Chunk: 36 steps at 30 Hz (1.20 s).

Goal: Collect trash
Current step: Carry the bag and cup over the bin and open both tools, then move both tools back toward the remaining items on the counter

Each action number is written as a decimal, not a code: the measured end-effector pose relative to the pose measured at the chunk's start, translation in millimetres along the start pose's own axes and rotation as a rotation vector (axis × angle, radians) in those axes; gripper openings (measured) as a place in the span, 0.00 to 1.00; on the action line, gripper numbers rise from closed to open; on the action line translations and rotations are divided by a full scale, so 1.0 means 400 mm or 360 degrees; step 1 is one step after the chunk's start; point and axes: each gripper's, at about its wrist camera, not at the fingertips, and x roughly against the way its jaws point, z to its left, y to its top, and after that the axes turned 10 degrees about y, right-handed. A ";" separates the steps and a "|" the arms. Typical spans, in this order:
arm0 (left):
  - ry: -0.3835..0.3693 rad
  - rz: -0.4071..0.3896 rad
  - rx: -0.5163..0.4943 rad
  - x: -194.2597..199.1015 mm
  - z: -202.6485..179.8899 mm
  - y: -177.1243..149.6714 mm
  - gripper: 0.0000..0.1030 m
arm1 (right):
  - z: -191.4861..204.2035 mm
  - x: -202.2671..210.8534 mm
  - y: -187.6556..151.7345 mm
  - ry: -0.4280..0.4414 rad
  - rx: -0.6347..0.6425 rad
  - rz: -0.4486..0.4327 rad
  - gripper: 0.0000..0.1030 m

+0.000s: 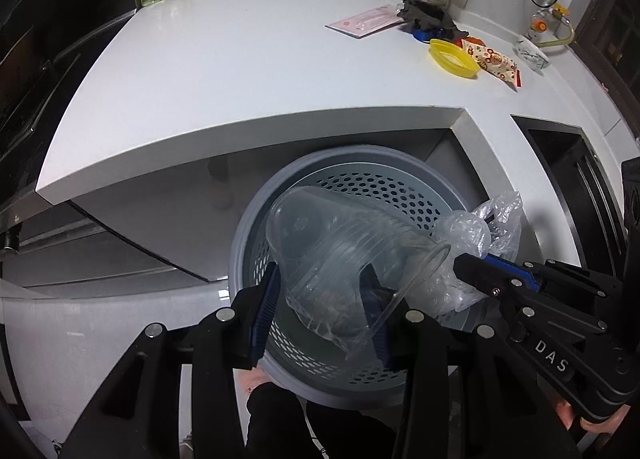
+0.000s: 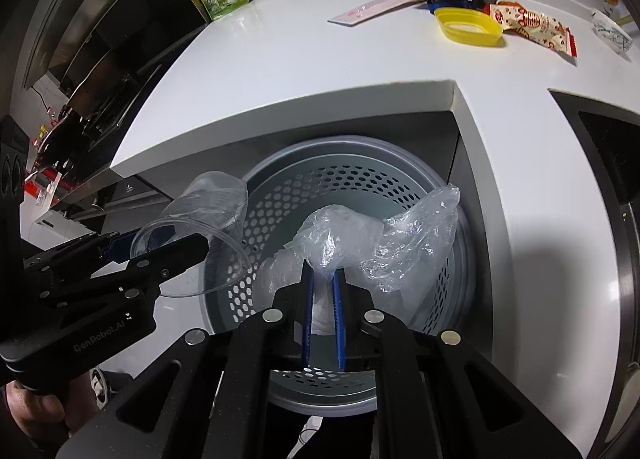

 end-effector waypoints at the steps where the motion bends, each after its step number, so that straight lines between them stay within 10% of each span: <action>1: 0.0003 0.0002 0.0003 -0.003 0.000 0.001 0.41 | -0.003 -0.004 0.001 0.0001 -0.0001 0.0005 0.09; 7: 0.0042 0.0014 0.0027 -0.008 0.004 0.005 0.46 | -0.015 -0.008 0.009 -0.0014 -0.0003 0.0005 0.23; 10: 0.0071 -0.0006 0.0029 -0.002 0.006 0.006 0.61 | -0.019 -0.001 0.011 -0.0025 -0.0005 -0.0013 0.45; 36: 0.0141 -0.0111 0.0078 0.075 0.018 0.051 0.71 | -0.003 0.094 0.051 -0.0089 0.0045 -0.0147 0.45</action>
